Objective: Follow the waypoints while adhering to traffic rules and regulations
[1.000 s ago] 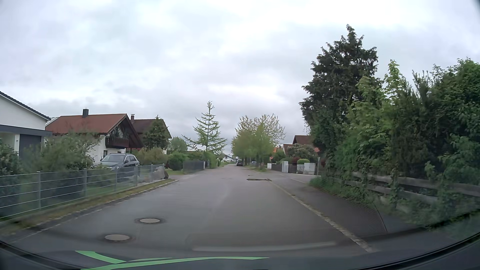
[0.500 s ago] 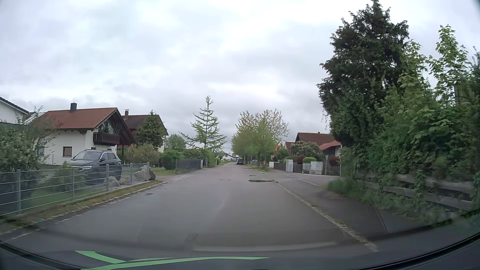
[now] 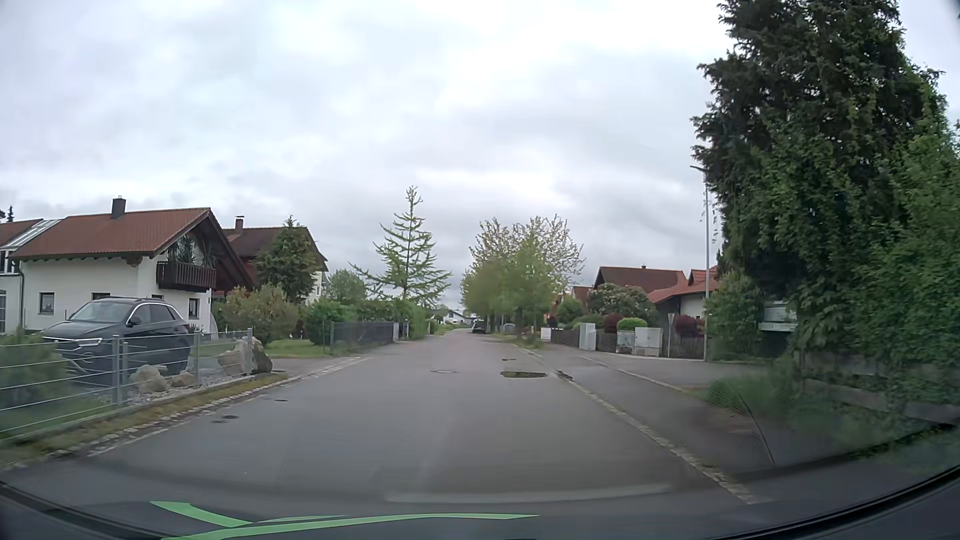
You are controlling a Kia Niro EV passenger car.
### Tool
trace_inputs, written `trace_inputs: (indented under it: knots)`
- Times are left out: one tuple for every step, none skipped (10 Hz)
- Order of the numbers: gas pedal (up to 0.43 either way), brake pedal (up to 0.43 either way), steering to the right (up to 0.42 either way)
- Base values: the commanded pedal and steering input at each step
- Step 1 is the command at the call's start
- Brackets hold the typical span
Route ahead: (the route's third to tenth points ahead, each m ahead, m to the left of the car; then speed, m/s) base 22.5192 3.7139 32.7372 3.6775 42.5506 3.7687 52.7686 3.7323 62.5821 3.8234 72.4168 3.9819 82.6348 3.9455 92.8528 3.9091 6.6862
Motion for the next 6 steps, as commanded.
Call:
trace_inputs:
  knots:
    - [0.039, 0.0, 0.004]
    - [0.039, 0.0, 0.004]
    - [0.039, 0.0, 0.004]
    - [0.039, 0.0, 0.004]
    - [0.039, 0.0, 0.004]
    - [0.047, 0.0, 0.004]
